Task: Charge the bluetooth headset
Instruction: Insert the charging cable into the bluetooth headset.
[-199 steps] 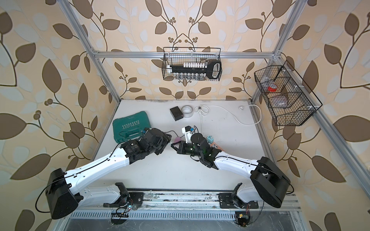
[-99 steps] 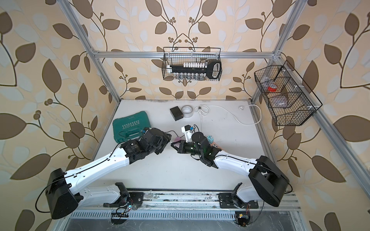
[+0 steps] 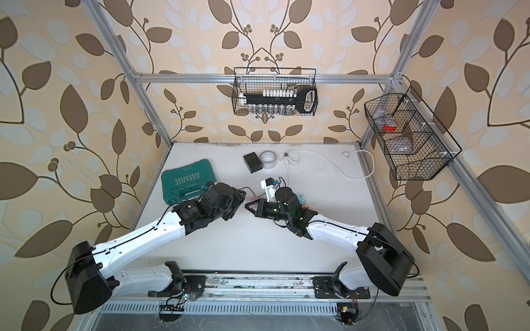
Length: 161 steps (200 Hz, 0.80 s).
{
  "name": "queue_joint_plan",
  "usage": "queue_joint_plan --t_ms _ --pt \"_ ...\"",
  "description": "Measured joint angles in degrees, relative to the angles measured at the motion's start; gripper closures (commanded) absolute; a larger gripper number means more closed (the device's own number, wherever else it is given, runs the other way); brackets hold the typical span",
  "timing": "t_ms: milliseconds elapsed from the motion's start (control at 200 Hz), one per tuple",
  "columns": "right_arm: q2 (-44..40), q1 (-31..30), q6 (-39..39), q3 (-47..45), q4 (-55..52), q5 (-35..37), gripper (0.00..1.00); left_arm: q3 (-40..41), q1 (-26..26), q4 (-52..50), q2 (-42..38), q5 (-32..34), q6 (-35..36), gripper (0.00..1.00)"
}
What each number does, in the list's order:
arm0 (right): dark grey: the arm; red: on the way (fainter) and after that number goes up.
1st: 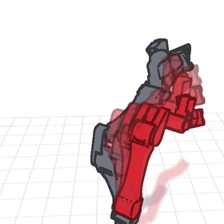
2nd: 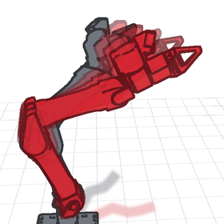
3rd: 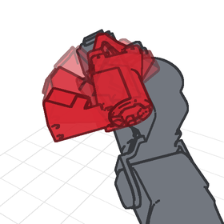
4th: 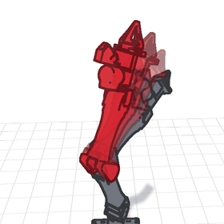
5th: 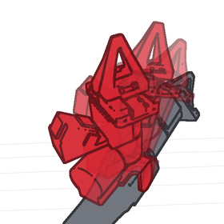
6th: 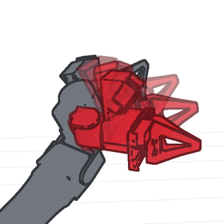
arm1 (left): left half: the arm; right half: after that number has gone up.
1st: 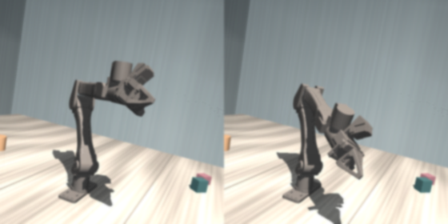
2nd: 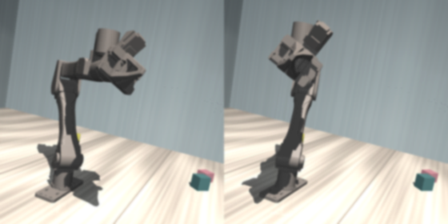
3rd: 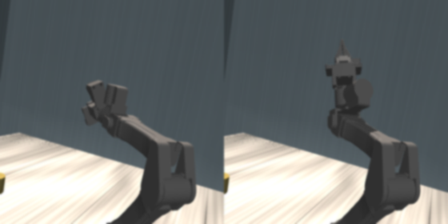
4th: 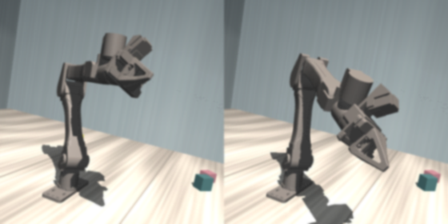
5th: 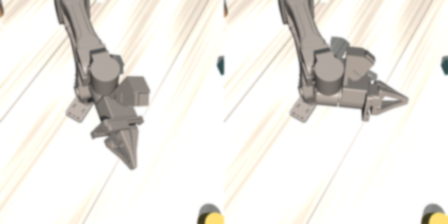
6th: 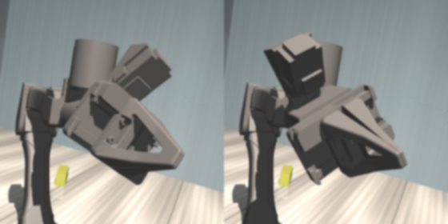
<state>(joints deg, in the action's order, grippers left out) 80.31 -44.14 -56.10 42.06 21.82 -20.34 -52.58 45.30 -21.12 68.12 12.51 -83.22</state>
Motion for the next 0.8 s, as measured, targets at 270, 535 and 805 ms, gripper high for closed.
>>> queue_joint_plan --t_ms 270,535,805 --pt "-0.02 0.09 5.22 3.02 -6.45 -0.31 0.97 0.00 0.00 -0.11 0.00 -0.07 0.20 0.57" --pt "2.08 0.33 0.70 2.27 -1.18 -1.75 0.96 0.00 -0.20 -0.55 0.00 1.18 0.42 0.57" --pt "1.99 -0.07 1.70 2.27 -1.16 -0.76 0.95 0.00 -0.35 -0.50 0.00 1.11 0.52 0.57"
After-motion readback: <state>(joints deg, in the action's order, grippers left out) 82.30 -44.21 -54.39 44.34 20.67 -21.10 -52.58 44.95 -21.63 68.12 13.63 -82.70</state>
